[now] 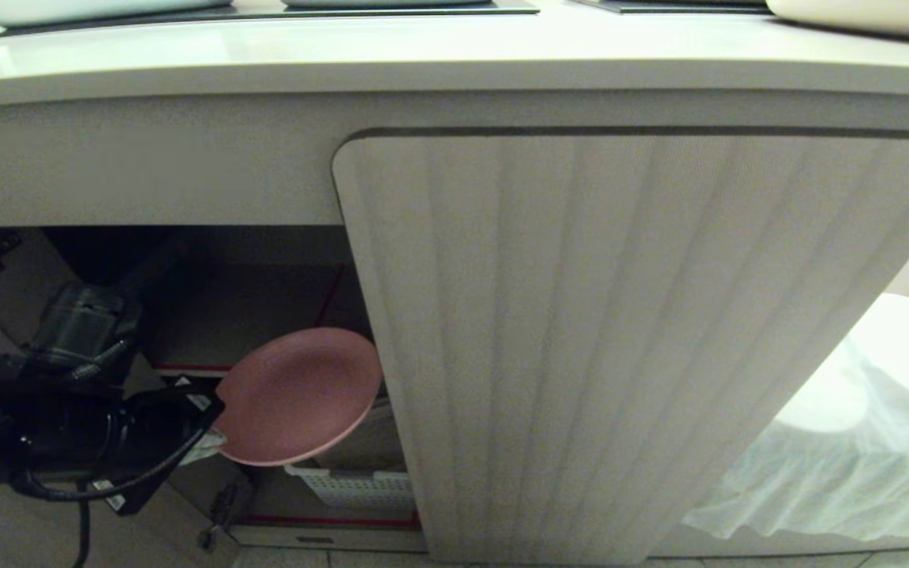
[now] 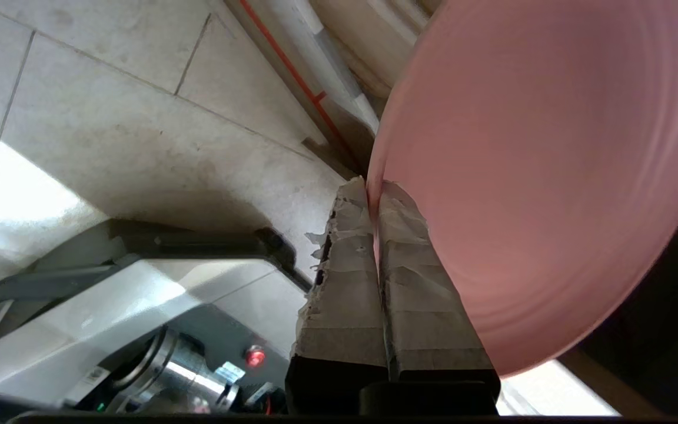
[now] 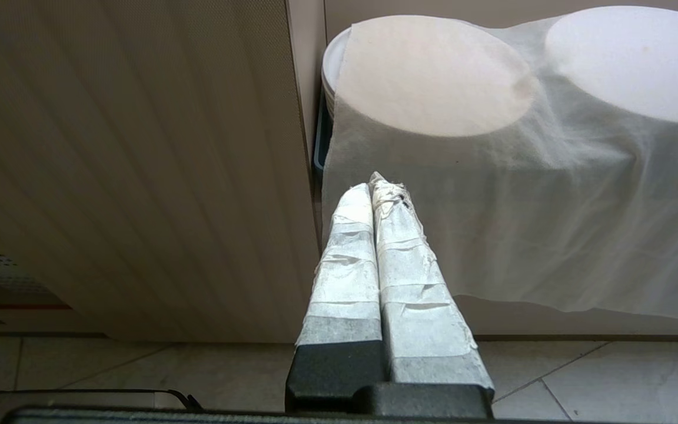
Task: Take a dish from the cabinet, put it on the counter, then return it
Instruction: Put it back into the cabinet
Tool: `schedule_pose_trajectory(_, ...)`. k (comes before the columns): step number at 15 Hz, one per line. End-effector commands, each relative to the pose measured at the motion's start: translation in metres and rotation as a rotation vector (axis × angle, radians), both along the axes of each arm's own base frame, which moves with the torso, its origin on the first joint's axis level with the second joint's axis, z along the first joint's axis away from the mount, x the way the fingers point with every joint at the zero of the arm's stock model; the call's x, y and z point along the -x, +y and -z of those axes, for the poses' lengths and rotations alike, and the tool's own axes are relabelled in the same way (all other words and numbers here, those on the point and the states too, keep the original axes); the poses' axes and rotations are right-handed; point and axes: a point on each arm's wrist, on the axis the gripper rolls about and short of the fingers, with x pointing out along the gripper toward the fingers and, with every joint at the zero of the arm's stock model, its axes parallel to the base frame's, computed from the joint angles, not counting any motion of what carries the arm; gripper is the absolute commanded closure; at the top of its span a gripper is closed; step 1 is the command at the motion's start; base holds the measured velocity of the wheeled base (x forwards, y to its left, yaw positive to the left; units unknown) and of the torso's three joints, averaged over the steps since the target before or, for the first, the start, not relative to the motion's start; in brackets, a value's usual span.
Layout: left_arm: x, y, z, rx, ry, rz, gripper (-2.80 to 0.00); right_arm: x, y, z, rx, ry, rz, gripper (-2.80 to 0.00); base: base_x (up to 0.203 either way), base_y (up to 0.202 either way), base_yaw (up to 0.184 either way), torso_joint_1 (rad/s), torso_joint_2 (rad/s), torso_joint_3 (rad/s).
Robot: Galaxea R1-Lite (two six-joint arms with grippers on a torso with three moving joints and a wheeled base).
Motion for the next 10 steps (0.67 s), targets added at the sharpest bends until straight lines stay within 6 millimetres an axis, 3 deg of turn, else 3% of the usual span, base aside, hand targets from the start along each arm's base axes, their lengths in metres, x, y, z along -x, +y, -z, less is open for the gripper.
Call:
schedule_pose_trajectory(1,-0.007,0.003,0.005,0.003,-0.001,-0.021,0.00,0.000,0.000,0.000,0.000,0.000,0.000,0.00,0.000,0.000,0.000,0.000,0.00,0.000)
schedule_pose_trajectory(10,-0.024,0.004,0.018,0.009,-0.016,-0.032,0.00,0.000,0.000,0.000,0.000,0.000,0.000,0.00,0.000,0.000,0.000,0.000,0.00,0.000)
